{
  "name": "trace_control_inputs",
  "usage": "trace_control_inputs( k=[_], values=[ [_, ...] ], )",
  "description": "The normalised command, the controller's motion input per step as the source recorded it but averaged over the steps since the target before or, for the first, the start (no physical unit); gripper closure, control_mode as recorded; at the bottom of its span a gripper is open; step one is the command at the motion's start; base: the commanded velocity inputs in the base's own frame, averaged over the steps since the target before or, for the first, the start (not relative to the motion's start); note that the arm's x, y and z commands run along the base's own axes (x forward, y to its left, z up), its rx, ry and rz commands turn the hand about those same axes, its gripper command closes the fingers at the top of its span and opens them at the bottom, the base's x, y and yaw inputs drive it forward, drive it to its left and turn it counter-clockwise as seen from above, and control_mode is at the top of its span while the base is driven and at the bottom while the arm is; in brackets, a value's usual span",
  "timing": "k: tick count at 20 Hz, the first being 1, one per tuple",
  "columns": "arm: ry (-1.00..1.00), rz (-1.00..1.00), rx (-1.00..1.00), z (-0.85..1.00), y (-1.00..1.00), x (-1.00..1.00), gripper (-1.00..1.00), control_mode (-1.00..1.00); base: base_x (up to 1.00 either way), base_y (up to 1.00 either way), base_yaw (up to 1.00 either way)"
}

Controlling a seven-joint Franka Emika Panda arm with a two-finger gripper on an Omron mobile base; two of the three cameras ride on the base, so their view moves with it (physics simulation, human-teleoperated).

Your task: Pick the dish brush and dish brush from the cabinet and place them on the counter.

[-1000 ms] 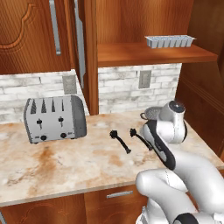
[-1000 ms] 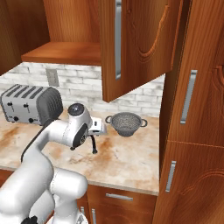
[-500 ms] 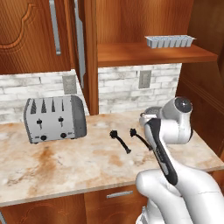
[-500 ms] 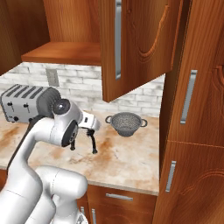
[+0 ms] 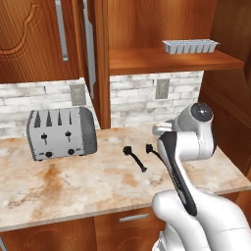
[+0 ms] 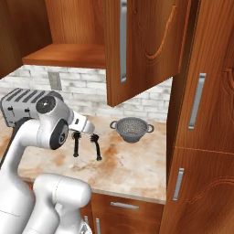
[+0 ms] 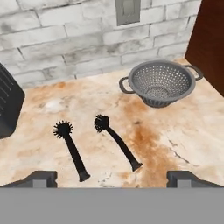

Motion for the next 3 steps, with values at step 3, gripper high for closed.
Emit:
trace_control_inputs(
  k=[3],
  values=[
    [-0.13, 0.06, 0.01, 0.0, 0.08, -0.96, -1.0, -1.0, 0.0, 0.0, 0.0]
  ],
)
